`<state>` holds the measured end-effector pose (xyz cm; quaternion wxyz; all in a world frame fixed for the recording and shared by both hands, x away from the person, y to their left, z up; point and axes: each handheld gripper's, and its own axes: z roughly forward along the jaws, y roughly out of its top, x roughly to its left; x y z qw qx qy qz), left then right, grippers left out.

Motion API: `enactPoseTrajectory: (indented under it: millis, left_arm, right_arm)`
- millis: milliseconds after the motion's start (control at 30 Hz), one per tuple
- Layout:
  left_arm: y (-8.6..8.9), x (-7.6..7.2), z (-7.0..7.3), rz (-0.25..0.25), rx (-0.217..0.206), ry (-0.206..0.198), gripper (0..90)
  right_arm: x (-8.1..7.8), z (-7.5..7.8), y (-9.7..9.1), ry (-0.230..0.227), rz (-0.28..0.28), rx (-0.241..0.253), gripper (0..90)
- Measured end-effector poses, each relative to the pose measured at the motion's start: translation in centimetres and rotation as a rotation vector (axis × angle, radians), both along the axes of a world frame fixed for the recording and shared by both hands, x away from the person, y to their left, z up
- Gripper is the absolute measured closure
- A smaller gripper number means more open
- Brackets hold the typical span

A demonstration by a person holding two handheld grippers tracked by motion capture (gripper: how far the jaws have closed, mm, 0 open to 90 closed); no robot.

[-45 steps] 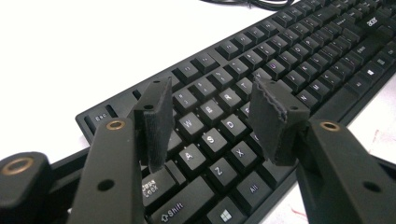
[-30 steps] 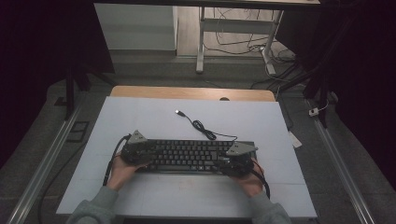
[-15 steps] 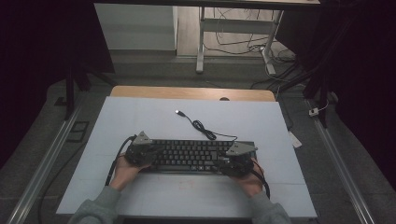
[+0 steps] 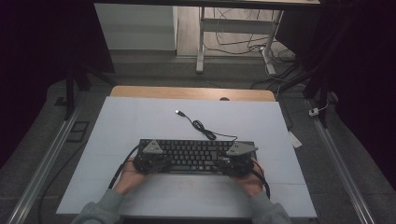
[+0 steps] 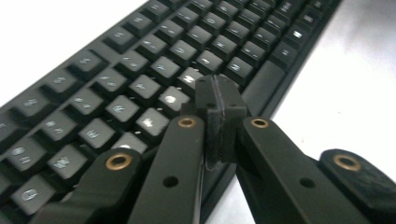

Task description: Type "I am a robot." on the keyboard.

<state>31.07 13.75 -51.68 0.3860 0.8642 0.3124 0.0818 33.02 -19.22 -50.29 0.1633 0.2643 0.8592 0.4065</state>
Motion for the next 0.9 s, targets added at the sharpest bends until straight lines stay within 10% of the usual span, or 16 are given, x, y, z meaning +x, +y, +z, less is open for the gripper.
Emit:
enactPoseTrajectory:
  millis: [767,900]
  left_arm:
    - [-1.1,-0.3,-0.5,-0.049,0.057,0.006,88.5]
    - [-0.2,-0.3,0.3,-0.014,-0.002,-0.011,88.5]
  right_arm:
    - [0.0,0.0,0.1,0.001,0.001,-0.002,50.3]
    - [0.0,0.0,0.0,0.001,-0.002,0.002,50.3]
